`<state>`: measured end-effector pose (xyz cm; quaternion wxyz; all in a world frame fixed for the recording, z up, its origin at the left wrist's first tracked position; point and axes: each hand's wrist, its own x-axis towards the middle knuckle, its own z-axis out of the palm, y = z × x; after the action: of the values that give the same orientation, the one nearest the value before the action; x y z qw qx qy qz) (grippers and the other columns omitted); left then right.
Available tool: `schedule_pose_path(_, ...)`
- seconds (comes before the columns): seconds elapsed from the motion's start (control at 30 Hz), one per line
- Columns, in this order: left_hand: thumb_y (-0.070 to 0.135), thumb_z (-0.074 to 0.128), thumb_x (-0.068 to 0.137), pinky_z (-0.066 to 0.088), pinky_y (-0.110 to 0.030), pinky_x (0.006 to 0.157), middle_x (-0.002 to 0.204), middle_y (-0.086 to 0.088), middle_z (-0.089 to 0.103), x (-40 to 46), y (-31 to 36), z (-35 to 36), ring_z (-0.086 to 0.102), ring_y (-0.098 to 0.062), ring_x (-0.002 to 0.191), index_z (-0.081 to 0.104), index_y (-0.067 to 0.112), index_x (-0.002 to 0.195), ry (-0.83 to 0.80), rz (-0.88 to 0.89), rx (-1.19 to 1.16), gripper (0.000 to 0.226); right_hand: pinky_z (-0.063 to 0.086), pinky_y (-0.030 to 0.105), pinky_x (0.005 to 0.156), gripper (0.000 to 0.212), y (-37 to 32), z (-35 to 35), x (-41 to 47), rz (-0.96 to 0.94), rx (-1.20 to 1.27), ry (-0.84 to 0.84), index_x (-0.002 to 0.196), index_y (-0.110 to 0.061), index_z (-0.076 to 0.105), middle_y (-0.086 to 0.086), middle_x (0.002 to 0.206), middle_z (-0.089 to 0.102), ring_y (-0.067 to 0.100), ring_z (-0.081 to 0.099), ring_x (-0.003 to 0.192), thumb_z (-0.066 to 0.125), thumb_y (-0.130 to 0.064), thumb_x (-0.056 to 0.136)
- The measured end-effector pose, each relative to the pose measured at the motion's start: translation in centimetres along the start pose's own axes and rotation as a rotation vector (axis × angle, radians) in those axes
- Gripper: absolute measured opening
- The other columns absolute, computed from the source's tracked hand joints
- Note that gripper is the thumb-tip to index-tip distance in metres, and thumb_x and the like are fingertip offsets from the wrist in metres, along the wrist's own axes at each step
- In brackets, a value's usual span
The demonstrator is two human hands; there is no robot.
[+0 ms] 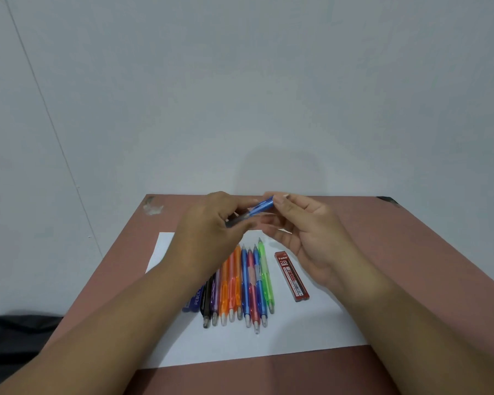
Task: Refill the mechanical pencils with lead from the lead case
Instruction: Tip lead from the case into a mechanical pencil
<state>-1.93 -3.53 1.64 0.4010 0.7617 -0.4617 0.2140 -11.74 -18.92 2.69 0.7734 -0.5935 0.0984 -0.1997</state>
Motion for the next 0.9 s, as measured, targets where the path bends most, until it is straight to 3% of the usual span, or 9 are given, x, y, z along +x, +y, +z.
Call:
schedule_pose_path(0.1, 0.043, 0.073, 0.084, 0.047, -0.005, 0.074, 0.087, 0.025, 0.064, -0.3, 1.6, 0.1, 0.063, 0.001, 0.083, 0.069, 0.035, 0.115, -0.022, -0.092, -0.113, 0.032, 0.059, 0.043, 0.088, 0.025, -0.5, 0.5, -0.1, -0.023, 0.238, 0.020, 0.113, -0.006, 0.069, 0.018, 0.112, 0.074, 0.031, 0.073, 0.105, 0.059, -0.025, 0.100)
schedule_pose_path(0.17, 0.053, 0.067, 0.081, 0.051, -0.011, 0.074, 0.085, 0.019, 0.070, -0.4, 2.6, -0.2, 0.066, -0.001, 0.084, 0.069, 0.039, 0.104, -0.085, -0.192, -0.283, 0.026, 0.059, 0.044, 0.088, 0.025, -0.9, 0.6, -0.1, -0.031, 0.373, 0.029, 0.112, -0.010, 0.065, 0.017, 0.112, 0.075, 0.032, 0.073, 0.106, 0.055, -0.030, 0.102)
schedule_pose_path(0.3, 0.075, 0.038, 0.078, 0.056, -0.030, 0.070, 0.092, -0.011, 0.076, -0.1, 3.1, -0.3, 0.068, -0.020, 0.076, 0.077, 0.011, 0.088, -0.259, -0.557, -0.891, 0.076, 0.062, 0.040, 0.076, 0.024, -1.6, 0.1, 0.3, -0.042, 0.615, 0.077, 0.103, -0.017, 0.063, 0.008, 0.083, 0.069, 0.025, 0.075, 0.082, 0.048, -0.035, 0.105)
schedule_pose_path(0.4, 0.081, 0.024, 0.074, 0.055, -0.031, 0.067, 0.096, -0.025, 0.072, 0.2, 3.0, -0.3, 0.067, -0.026, 0.076, 0.077, 0.000, 0.093, -0.380, -0.710, -1.209, 0.099, 0.058, 0.030, 0.065, 0.027, -1.8, -0.4, 0.8, -0.071, 0.768, 0.062, 0.099, -0.019, 0.059, 0.003, 0.072, 0.053, 0.015, 0.060, 0.058, 0.045, -0.040, 0.106)
schedule_pose_path(0.57, 0.084, 0.015, 0.075, 0.057, -0.031, 0.069, 0.106, -0.028, 0.070, 0.2, 3.1, -0.4, 0.067, -0.028, 0.082, 0.076, -0.002, 0.104, -0.510, -0.681, -1.300, 0.110, 0.035, 0.024, 0.049, 0.045, -2.2, -1.5, 0.7, -0.048, 0.877, 0.005, 0.082, -0.015, 0.053, 0.000, 0.069, 0.039, 0.012, 0.032, 0.052, 0.043, -0.055, 0.100)
schedule_pose_path(0.7, 0.083, 0.017, 0.077, 0.057, -0.032, 0.072, 0.106, -0.027, 0.070, 0.1, 3.1, -0.3, 0.067, -0.029, 0.085, 0.076, -0.002, 0.105, -0.529, -0.674, -1.312, 0.107, 0.028, 0.025, 0.046, 0.045, -2.6, -1.6, 0.2, -0.067, 0.933, 0.018, 0.067, -0.015, 0.045, -0.001, 0.067, 0.033, 0.014, 0.026, 0.050, 0.043, -0.049, 0.096)
schedule_pose_path(0.9, 0.082, 0.021, 0.080, 0.059, -0.033, 0.073, 0.107, -0.026, 0.071, -0.2, 3.2, 0.1, 0.067, -0.031, 0.087, 0.077, 0.000, 0.104, -0.534, -0.683, -1.358, 0.102, 0.025, 0.025, 0.047, 0.045, -2.9, -2.0, -0.1, -0.096, 0.945, 0.033, 0.062, -0.015, 0.040, -0.001, 0.063, 0.032, 0.015, 0.024, 0.048, 0.040, -0.047, 0.094)
